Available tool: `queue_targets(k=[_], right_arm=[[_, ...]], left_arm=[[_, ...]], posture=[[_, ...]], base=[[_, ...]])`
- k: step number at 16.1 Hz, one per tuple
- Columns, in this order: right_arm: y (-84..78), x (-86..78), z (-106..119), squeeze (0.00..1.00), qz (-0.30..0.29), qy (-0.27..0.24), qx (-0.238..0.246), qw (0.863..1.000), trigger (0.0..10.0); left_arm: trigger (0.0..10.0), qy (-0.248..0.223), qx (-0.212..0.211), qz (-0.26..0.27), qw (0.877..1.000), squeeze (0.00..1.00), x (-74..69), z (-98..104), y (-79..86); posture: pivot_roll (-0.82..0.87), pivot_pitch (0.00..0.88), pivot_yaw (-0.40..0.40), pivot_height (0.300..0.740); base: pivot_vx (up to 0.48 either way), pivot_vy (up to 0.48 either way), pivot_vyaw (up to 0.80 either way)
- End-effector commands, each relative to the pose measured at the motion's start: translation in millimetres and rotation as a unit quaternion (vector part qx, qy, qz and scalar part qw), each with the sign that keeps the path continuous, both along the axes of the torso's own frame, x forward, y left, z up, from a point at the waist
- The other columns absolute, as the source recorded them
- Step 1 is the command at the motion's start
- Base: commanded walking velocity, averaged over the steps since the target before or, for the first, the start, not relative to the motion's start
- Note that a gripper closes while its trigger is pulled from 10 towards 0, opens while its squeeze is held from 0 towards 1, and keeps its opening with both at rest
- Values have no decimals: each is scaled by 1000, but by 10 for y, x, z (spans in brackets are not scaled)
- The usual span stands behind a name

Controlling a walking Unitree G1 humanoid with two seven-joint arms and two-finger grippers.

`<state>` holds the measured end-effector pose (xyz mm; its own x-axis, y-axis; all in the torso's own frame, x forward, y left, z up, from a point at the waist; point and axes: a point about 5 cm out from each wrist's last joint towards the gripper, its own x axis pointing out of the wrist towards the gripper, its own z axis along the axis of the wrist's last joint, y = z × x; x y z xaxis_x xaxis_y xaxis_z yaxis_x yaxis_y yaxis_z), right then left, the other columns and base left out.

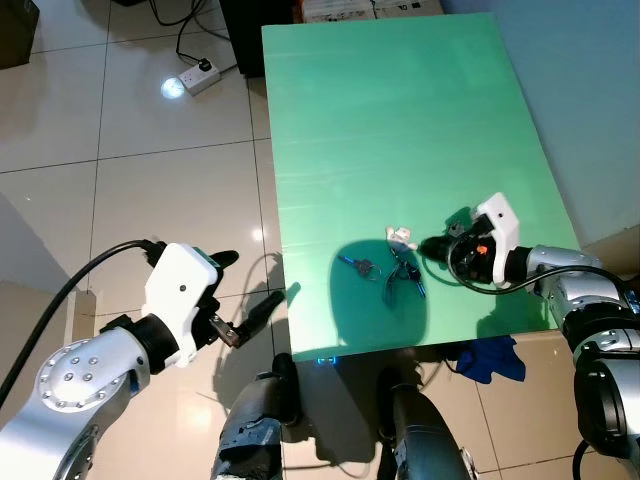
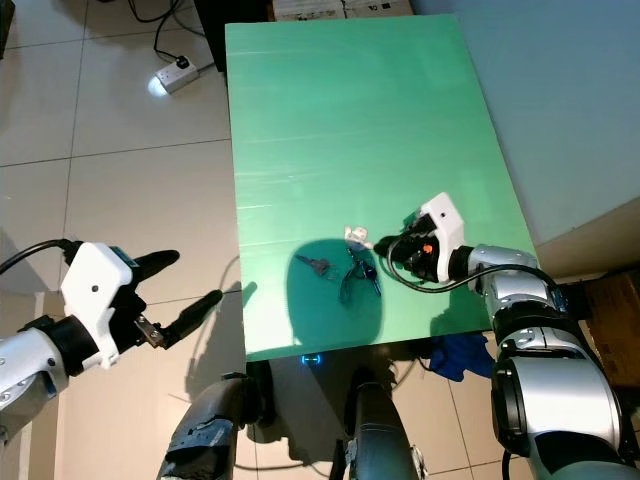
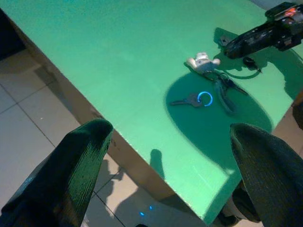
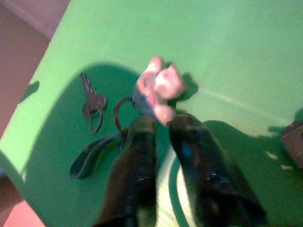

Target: Hang keys on a hook

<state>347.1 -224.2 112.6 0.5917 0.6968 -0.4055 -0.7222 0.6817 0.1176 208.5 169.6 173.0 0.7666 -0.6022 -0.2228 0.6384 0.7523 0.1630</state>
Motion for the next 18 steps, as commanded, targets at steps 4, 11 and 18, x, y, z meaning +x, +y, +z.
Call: queue_targets(k=[4,11,18], right_arm=[[-17,-8,40,1000,34,56,-30,997,10000],[92,3,-59,1000,30,66,-69,995,10000],[245,57,-84,1000,15,70,-66,995,10000]], left_arm=[[10000,23,7,-34,999,0,-41,-74,-58],[10000,28,12,-49,998,0,-79,-75,-84],[10000,30,17,-48,998,0,-110,-50,-71]], posture=[[-15,423,27,740],[-10,435,23,740],[2,449,15,740]], base=[[0,0,0],[0,0,0],[0,0,0]])
